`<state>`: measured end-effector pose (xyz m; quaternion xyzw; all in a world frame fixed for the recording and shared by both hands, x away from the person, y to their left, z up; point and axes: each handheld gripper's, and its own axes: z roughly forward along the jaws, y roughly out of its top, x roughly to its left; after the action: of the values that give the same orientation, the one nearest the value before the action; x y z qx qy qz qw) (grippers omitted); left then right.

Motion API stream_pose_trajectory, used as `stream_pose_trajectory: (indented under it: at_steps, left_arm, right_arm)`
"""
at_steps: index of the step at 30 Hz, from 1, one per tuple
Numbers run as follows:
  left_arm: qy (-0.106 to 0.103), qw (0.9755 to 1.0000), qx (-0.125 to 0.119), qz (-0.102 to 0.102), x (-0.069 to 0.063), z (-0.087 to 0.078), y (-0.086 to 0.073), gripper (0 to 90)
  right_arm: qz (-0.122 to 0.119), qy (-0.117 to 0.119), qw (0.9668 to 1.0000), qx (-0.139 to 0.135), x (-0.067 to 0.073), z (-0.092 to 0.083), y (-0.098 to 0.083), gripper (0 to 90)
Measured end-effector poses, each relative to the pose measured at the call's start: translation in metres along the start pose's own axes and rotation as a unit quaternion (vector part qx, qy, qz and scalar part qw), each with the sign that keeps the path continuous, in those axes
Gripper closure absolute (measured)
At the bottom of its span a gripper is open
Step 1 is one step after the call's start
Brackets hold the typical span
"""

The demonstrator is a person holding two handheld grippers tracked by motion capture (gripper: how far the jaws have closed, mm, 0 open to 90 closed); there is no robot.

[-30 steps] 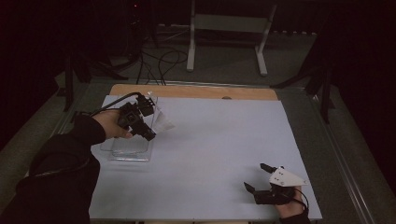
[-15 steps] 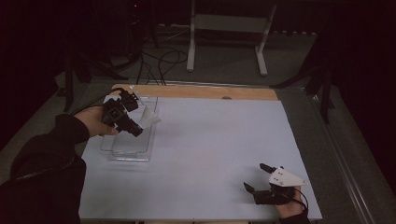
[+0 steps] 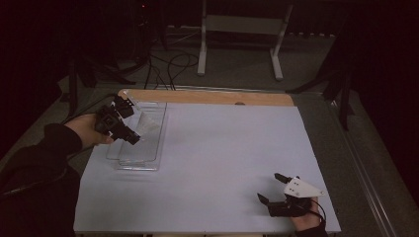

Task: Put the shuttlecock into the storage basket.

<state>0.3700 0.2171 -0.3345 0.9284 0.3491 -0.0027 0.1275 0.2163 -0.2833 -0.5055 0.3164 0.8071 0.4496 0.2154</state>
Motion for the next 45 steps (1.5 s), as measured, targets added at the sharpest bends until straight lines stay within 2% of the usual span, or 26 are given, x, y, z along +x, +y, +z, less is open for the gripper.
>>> stream_pose_trajectory:
  at_steps: [6, 9, 16, 28, 33, 39, 45]
  left_arm:
    - [0.007, 0.9998, -0.001, -0.02, 0.008, 0.001, -0.008, 66.4]
    - [0.011, 0.9992, 0.0, -0.038, 0.013, 0.002, -0.013, 66.4]
    - [0.012, 0.9988, -0.007, -0.048, 0.019, 0.001, -0.021, 66.3]
    - [0.01, 0.9959, -0.012, -0.089, 0.028, 0.005, -0.031, 66.4]
    - [0.0, 0.9959, -0.017, -0.088, 0.03, 0.007, -0.034, 66.3]
    - [0.0, 0.9973, -0.027, -0.068, 0.034, 0.013, -0.037, 66.4]
    - [-0.004, 0.9979, -0.031, -0.058, 0.036, 0.022, -0.039, 66.4]
  right_arm:
    - [0.0, -0.001, 1.0, 0.0, 0.0, 0.0, 0.0, 9.9]
    - [0.001, -0.001, 1.0, 0.001, 0.0, 0.0, 0.0, 9.9]
    - [0.001, 0.0, 1.0, 0.002, 0.001, 0.0, 0.0, 9.9]
    - [0.0, 0.001, 1.0, 0.003, 0.001, 0.0, 0.0, 9.9]
    - [-0.001, 0.001, 1.0, 0.004, 0.0, 0.001, 0.0, 9.9]
    - [-0.001, 0.001, 1.0, 0.004, 0.001, 0.001, 0.0, 9.9]
    - [-0.002, 0.001, 1.0, 0.006, 0.001, 0.001, 0.0, 9.9]
